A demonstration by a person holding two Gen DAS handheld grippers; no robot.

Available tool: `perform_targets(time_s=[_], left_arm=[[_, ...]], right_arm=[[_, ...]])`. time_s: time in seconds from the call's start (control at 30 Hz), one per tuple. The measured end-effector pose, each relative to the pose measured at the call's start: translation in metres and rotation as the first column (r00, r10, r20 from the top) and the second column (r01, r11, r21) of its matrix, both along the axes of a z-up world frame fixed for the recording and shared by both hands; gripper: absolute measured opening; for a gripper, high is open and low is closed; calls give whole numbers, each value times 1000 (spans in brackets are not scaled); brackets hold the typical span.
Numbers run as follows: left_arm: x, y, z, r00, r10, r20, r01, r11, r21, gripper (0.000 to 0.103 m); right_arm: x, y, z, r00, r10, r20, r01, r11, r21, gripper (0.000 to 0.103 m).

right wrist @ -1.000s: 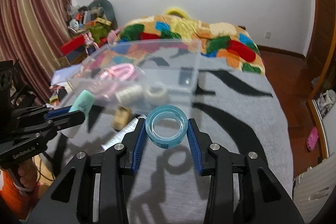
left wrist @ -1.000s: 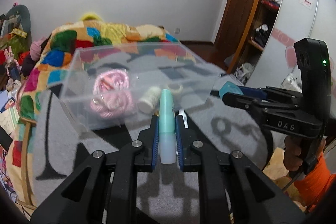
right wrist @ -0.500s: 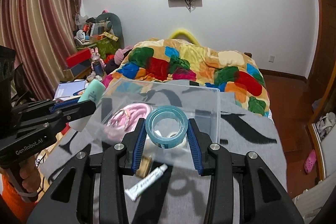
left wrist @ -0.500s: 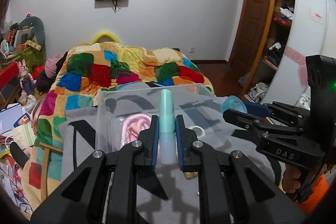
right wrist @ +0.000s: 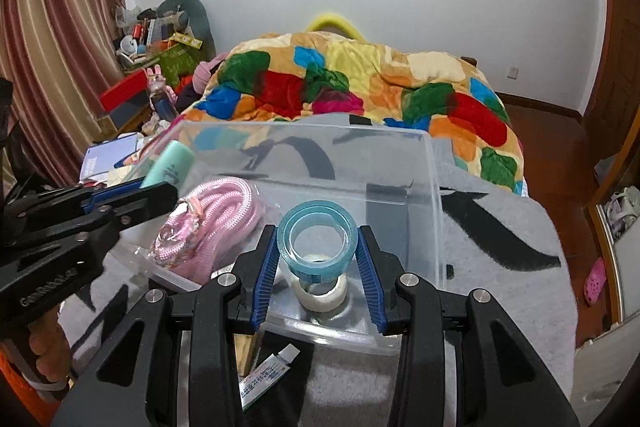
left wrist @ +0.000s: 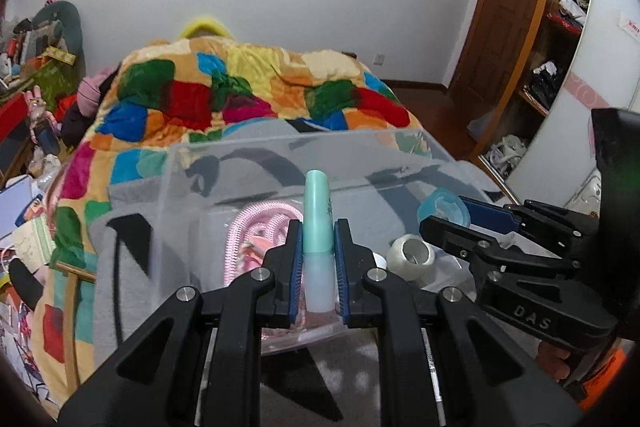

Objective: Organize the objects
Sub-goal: 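Drop blue tape into box with right tool while left tool releases mint tube, then grasp white ointment tube with right tool while left tool grasps wooden block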

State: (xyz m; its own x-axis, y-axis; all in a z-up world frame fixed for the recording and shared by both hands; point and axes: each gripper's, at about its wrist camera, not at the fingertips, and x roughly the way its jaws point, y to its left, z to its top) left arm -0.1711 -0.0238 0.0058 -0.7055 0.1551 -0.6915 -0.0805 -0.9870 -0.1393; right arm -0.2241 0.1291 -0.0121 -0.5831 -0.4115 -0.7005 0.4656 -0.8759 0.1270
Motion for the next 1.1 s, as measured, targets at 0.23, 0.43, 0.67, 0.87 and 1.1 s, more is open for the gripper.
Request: perform_targets(time_s=[0.23, 0.43, 0.67, 0.87, 1.1], left_arm=[[7, 10, -5, 1000, -22, 8, 23, 1000, -22, 15], [23, 7, 7, 1000, -17, -25, 17, 1000, -25, 17], [46, 1, 15, 999, -10, -50, 10, 1000, 4, 22], [64, 4, 11, 998, -13, -63, 12, 1000, -4, 23], [74, 11, -9, 999, -36, -15, 36, 999, -4, 23]], right_arm=[[8, -2, -1, 1000, 19, -15, -19, 999, 32, 44], [26, 7, 13, 998, 24, -63, -23, 999, 22, 51], [61, 18, 22, 993, 45, -108, -43, 999, 21, 51], [77, 21, 5, 997, 30, -72, -30, 1000, 8, 51], [63, 7, -41, 996, 45, 82, -46, 999, 15, 41]])
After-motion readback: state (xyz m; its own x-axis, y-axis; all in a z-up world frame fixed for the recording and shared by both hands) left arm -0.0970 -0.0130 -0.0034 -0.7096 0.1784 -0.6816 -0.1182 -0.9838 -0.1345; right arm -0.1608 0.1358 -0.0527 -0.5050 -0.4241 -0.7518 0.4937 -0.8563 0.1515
